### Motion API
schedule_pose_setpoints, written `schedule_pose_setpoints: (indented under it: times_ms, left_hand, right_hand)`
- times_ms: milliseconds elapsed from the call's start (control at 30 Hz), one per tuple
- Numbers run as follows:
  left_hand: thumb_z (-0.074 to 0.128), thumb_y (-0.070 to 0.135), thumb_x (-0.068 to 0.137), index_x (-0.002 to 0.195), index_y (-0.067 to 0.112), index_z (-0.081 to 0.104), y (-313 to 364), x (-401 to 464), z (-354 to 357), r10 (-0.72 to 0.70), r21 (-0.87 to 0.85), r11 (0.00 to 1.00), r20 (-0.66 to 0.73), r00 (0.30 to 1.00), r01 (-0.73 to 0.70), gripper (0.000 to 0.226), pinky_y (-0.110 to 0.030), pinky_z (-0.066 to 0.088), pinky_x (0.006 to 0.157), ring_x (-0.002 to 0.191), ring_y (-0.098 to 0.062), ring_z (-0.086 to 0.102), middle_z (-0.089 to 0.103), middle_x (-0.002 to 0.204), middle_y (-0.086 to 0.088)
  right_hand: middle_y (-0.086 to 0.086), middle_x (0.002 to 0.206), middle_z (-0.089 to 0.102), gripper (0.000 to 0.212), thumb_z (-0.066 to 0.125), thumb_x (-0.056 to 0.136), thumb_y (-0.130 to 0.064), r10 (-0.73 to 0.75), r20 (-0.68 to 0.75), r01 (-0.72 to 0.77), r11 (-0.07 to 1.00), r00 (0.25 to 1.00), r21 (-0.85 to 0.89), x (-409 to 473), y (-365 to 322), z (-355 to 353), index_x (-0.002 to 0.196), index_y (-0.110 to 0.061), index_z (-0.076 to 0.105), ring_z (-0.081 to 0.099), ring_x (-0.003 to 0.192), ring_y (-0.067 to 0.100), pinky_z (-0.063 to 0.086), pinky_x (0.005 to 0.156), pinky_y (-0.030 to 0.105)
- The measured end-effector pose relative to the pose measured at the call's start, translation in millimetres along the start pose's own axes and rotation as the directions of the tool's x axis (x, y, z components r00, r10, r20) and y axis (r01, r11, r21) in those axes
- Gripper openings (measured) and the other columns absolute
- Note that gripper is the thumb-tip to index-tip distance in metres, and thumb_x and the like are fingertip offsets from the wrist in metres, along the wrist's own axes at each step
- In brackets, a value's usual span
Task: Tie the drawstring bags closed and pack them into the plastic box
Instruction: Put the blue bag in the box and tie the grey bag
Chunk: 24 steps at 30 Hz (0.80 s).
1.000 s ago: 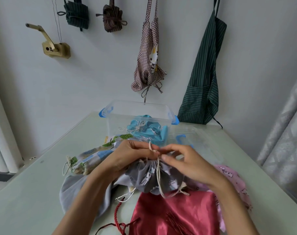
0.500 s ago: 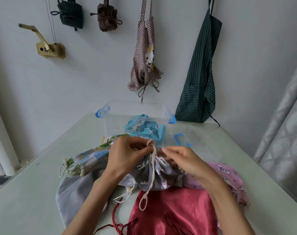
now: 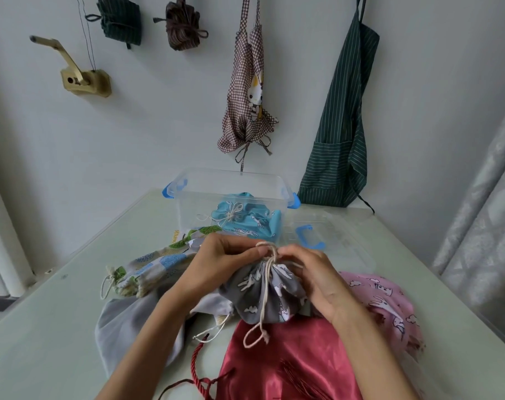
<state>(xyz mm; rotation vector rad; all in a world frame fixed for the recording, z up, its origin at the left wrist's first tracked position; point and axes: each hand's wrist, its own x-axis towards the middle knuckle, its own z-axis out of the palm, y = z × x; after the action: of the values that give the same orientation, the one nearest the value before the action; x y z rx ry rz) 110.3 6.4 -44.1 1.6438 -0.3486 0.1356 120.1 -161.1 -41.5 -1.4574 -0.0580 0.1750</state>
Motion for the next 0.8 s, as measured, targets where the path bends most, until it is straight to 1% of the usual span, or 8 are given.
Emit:
schedule_pose_setpoints:
  times_ms: [100,200,333,400,500,600,733,800]
  left_hand:
    - [0.062,0.012,0.087,0.095,0.003,0.074,-1.2,2.4,2.5,-0.068,-0.081,0.994,-0.001,0.998,0.068,0.017,-0.019,0.056,0.072,0.079,-0.016,0.068,0.074,0.091,-0.016]
    - [0.058,0.015,0.091,0.089,0.000,0.071,-1.2,3.2,4.8,-0.064,-0.011,0.998,0.008,0.998,0.064,0.020,-0.018,0.051,0.072,0.079,-0.015,0.064,0.072,0.093,-0.021]
    - [0.057,0.018,0.093,0.083,0.006,0.068,-5.9,3.9,9.0,-0.064,0.099,0.993,0.015,0.998,0.062,0.019,-0.028,0.051,0.079,0.080,-0.015,0.066,0.074,0.087,-0.011]
    - [0.057,0.018,0.093,0.077,0.013,0.066,-6.7,4.8,7.7,-0.059,0.109,0.992,-0.025,0.998,0.061,0.019,-0.024,0.052,0.071,0.071,-0.010,0.066,0.074,0.077,-0.002]
    - [0.056,0.021,0.093,0.074,0.013,0.061,-5.7,5.6,3.0,-0.064,0.101,0.992,-0.062,0.996,0.070,0.021,-0.022,0.047,0.063,0.064,-0.010,0.062,0.071,0.072,0.000]
    - [0.056,0.020,0.093,0.072,0.016,0.062,-5.9,6.5,-2.8,-0.050,0.092,0.994,-0.058,0.997,0.055,0.022,-0.028,0.051,0.073,0.073,-0.014,0.066,0.073,0.080,-0.006]
    - [0.055,0.016,0.093,0.073,0.015,0.061,-6.0,6.1,-1.3,-0.036,0.103,0.994,-0.043,0.998,0.040,0.022,-0.024,0.050,0.070,0.070,-0.008,0.065,0.072,0.073,0.001]
    - [0.056,0.019,0.093,0.076,0.014,0.062,-7.1,6.9,-0.7,-0.008,0.146,0.989,-0.061,0.998,0.017,0.019,-0.033,0.051,0.074,0.073,-0.012,0.065,0.073,0.077,-0.005]
  right_hand:
    - [-0.012,0.046,0.057,0.016,0.072,0.071,-0.022,-0.537,-0.090,0.340,0.646,0.839,-0.684,-5.1,-0.3,0.6,0.060,-0.020,0.060,0.051,0.045,0.002,0.038,0.048,0.015]
    - [-0.009,0.044,0.043,0.018,0.069,0.071,-0.027,-0.692,-0.014,0.230,0.259,0.722,-0.938,-8.0,-0.6,3.8,0.066,-0.021,0.053,0.041,0.045,0.010,0.030,0.045,0.023]
    - [-0.012,0.065,0.065,0.020,0.069,0.077,-0.018,-0.469,-0.168,0.187,0.619,0.867,-0.763,-1.1,4.1,2.4,0.076,-0.025,0.050,0.062,0.062,0.012,0.043,0.059,0.025]
    - [-0.007,0.065,0.067,0.023,0.068,0.080,-0.006,-0.172,-0.173,0.132,0.966,0.970,-0.224,1.3,-0.6,-2.7,0.085,-0.020,0.051,0.062,0.060,0.011,0.046,0.057,0.023]
    - [0.004,0.071,0.064,0.023,0.064,0.076,-0.002,0.038,0.054,-0.051,0.960,0.998,0.276,1.5,-7.6,-11.9,0.088,-0.016,0.051,0.054,0.061,0.011,0.038,0.057,0.022]
    - [-0.001,0.069,0.067,0.020,0.063,0.081,-0.002,-0.098,0.021,0.100,0.976,0.995,-0.193,-3.7,-12.8,-16.1,0.086,-0.016,0.050,0.055,0.059,0.007,0.039,0.060,0.021]
    - [-0.007,0.064,0.052,0.017,0.059,0.079,-0.016,-0.535,-0.015,0.244,0.410,0.845,-0.879,-6.4,-13.1,-14.2,0.083,-0.024,0.045,0.046,0.059,0.013,0.035,0.056,0.031]
    - [-0.007,0.062,0.054,0.015,0.059,0.082,-0.018,-0.615,-0.056,0.225,0.370,0.787,-0.901,-7.0,-11.1,-12.8,0.085,-0.025,0.046,0.049,0.058,0.016,0.031,0.053,0.030]
